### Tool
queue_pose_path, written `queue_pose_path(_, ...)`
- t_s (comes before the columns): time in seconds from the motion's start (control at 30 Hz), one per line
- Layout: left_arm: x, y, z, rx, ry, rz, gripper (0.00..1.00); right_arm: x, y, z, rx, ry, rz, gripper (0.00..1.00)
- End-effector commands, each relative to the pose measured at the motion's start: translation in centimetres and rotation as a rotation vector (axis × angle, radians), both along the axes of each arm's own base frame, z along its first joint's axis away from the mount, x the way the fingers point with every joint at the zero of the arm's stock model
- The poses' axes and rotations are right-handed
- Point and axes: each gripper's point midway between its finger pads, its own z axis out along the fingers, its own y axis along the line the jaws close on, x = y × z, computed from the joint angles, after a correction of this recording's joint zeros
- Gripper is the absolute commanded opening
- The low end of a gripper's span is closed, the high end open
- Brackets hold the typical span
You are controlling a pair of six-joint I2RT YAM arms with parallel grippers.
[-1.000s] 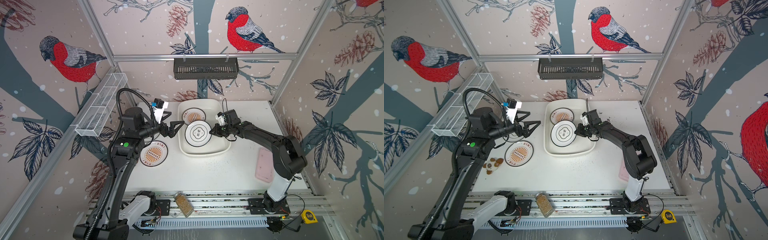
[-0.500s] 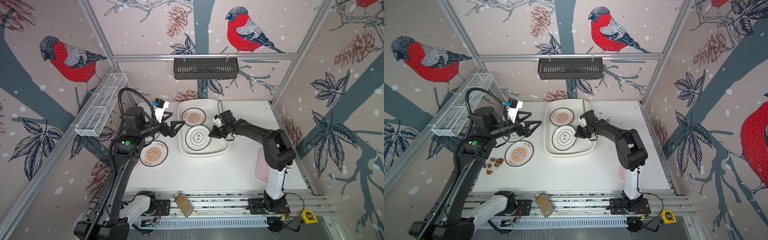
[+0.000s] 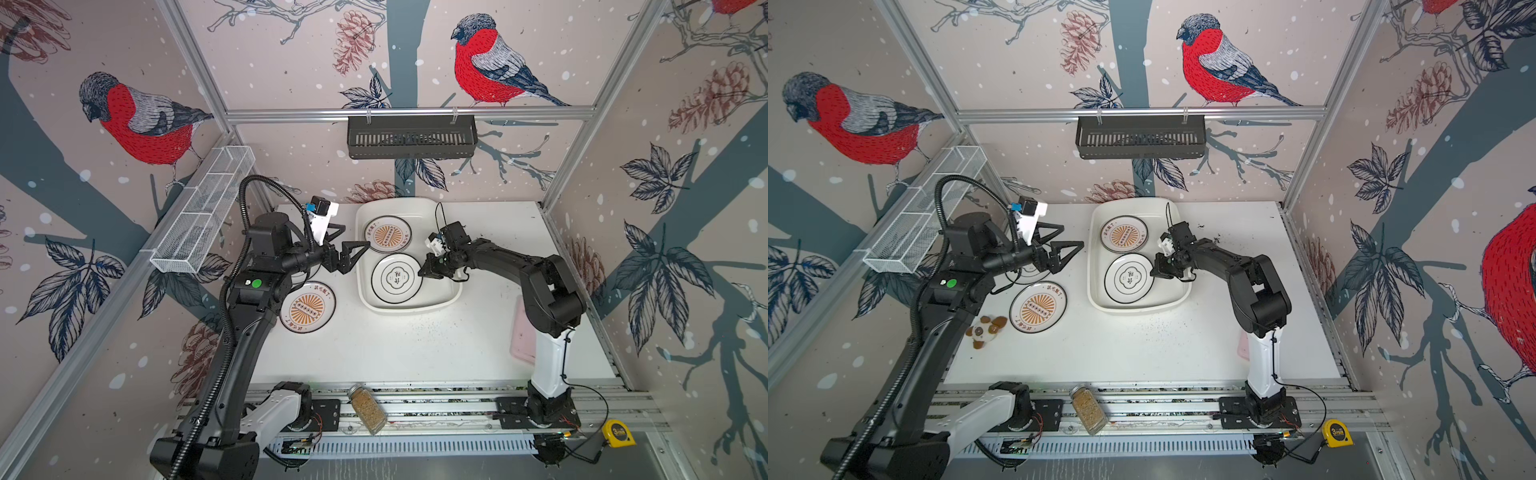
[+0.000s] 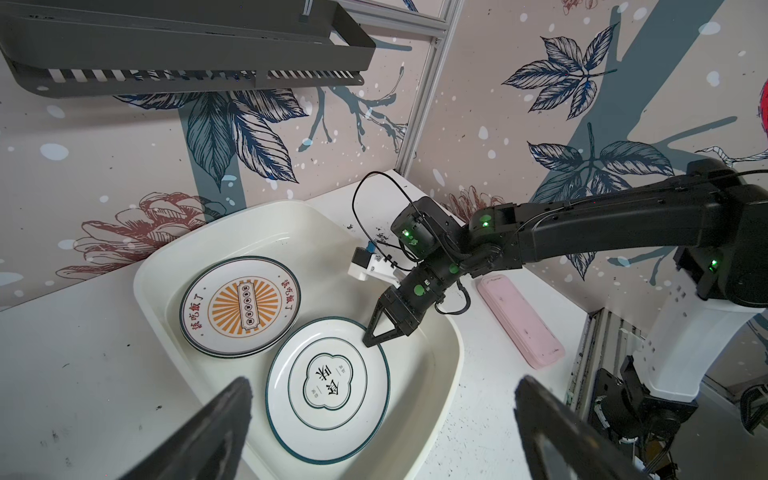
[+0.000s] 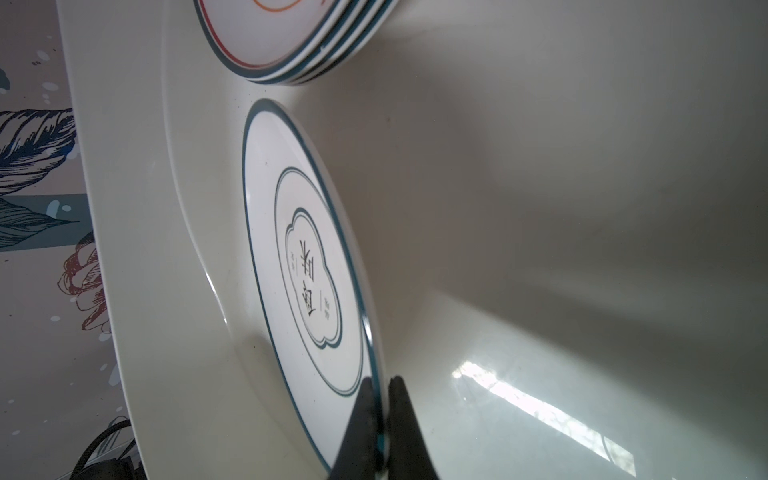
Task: Place the plates into the plastic bin on the countertop
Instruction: 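Lower the white plate flat into the tray beside the stack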
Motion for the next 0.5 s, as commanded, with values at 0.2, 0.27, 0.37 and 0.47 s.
queue_pose_path(0.2, 0.2, -0.1, 0.6, -0.008, -0.031, -0.01, 0.98, -0.2, -0.1, -1.1, -0.022, 0.025, 0.025, 0.1)
queue_pose_path(0.27, 0.2, -0.1, 0.6, -0.007, -0.031, -0.01, 0.98, -0.1, -0.2, -1.3, -0.025, 0.032, 0.024, 0.11)
queue_pose_path(0.37, 0.2, -0.1, 0.5, -0.007, -0.03, -0.01, 0.98, 0.0, -0.1, -1.3, -0.027, 0.032, 0.024, 0.11)
queue_pose_path(0.47, 0.2, -0.2, 0.4, -0.006, -0.028, -0.01, 0.98, 0.0, -0.1, -1.6, -0.031, 0.037, 0.028, 0.12)
